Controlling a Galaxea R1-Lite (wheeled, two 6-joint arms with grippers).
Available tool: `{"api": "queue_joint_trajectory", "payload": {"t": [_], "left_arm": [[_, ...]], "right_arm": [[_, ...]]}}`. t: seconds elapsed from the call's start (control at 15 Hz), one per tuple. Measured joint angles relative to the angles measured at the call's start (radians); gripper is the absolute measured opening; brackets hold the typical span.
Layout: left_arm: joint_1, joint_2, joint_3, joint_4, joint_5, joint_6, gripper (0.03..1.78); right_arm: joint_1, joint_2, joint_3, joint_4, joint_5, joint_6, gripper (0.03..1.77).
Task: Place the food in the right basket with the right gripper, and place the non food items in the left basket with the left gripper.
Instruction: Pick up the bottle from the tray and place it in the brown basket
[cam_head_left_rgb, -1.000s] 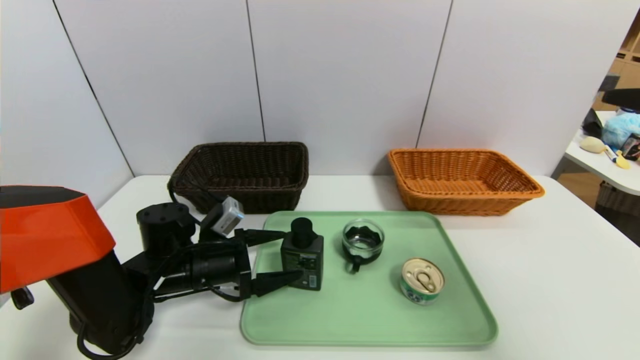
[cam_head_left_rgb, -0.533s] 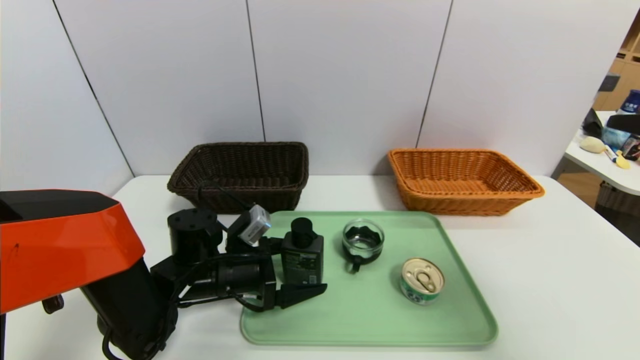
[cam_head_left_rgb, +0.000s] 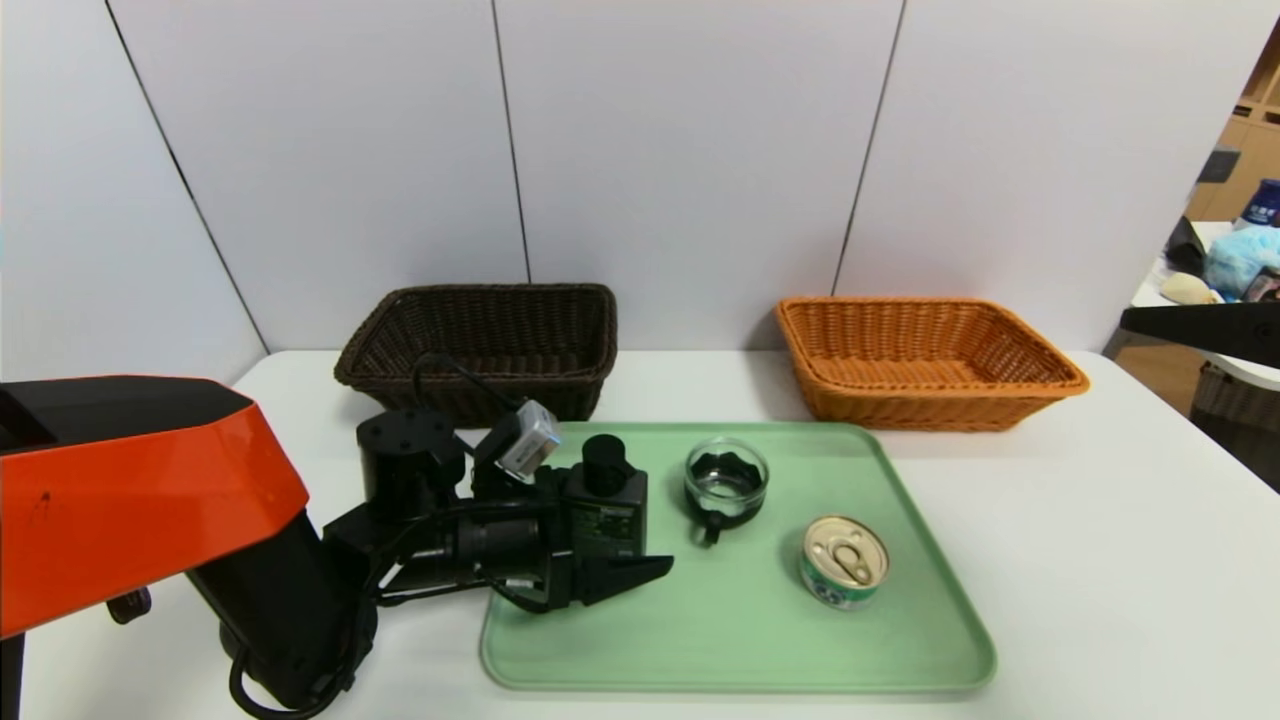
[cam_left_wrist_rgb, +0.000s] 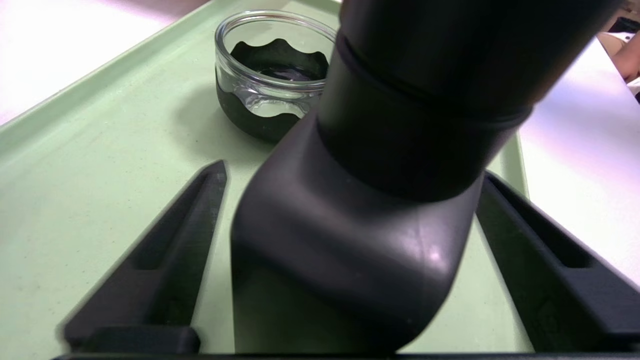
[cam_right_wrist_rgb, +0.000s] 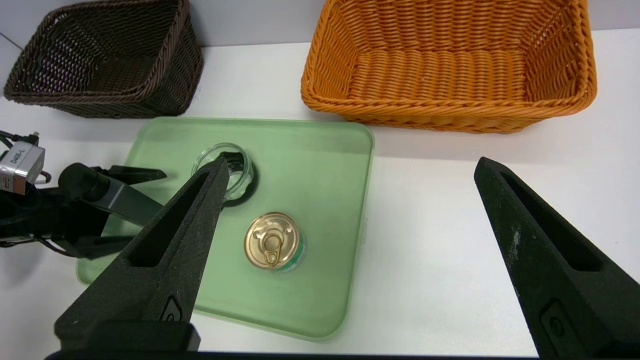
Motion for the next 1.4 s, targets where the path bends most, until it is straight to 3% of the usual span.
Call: {"api": "queue_joint_trajectory", "payload": {"t": [0.2,0.47,0.73,1.0,1.2,1.4], "left_arm": [[-0.001,0.002,-0.002,-0.001,0.001,-0.005,1.08],[0.0,0.003,-0.002,-0.001,0.002,-0.006,0.64],[-0.001,0.001,0.004,-0.001,0.002,-0.016,0.62],[-0.011,-0.054,0.012,0.041,0.031,-0.113,0.62],[-0.023,-0.192,-0.043,0.208,0.071,-0.188,0.62],[-0.025,-0.353,-0.217,0.524,0.186,-0.211,0.62]], "right_arm": [[0.004,0.004,0.005,0.001,0.0,-0.001,1.7],[0.014,0.007,0.006,0.0,-0.001,-0.003,1.7],[0.017,0.008,0.015,0.0,-0.001,-0.003,1.7],[0.017,0.013,0.032,0.0,-0.002,-0.002,1.7],[0.018,0.019,0.039,-0.002,-0.003,-0.004,1.7],[0.031,0.048,0.018,0.0,-0.007,-0.004,1.7]]}}
